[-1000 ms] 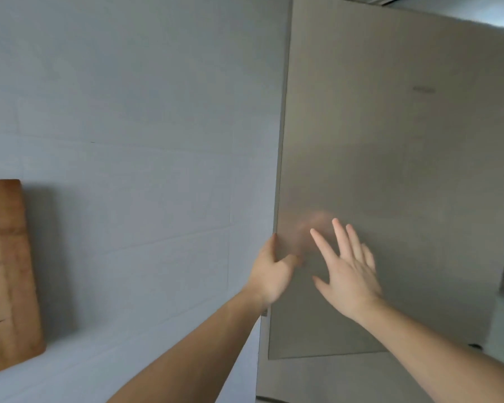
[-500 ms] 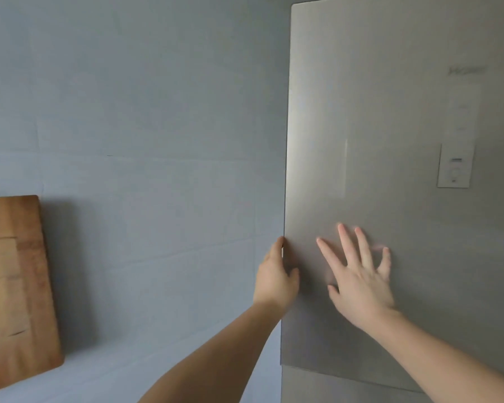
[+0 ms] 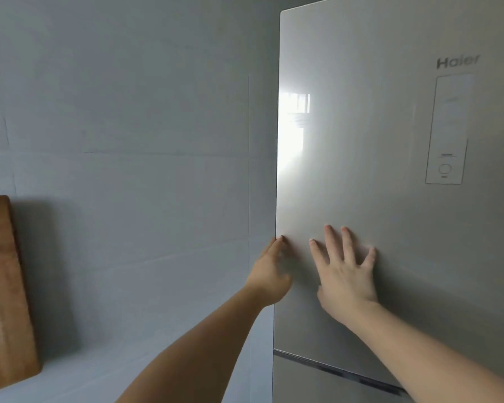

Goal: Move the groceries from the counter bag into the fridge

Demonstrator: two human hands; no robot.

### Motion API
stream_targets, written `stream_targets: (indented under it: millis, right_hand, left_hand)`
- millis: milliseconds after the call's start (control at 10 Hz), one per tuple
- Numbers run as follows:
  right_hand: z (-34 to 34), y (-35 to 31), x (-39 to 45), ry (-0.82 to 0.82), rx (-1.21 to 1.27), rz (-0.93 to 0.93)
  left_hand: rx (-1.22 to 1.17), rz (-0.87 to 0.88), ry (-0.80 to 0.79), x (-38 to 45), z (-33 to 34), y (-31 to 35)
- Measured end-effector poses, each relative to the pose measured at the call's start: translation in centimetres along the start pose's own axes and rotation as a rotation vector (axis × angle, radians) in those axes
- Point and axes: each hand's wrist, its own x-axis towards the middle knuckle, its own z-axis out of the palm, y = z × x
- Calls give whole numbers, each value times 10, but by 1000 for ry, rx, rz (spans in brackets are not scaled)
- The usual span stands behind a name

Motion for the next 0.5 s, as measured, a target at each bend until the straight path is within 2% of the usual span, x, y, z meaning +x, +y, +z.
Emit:
stream_targets:
  millis: [100,200,400,500]
  right_hand:
    - [-3,-1,1,-11,9,-1]
    - [-12,4,-5,-38,93,-13]
    - [-30,14,-40,-119,300,95]
    - [-43,17,-54,-153,325,132]
  left_hand:
    - [64,37,-50,-1,-7,-2]
    - [162,82,-33,-8,-11,0]
    - [336,111,-89,-40,-25,2]
    - [468,152,-77,-57,-39,7]
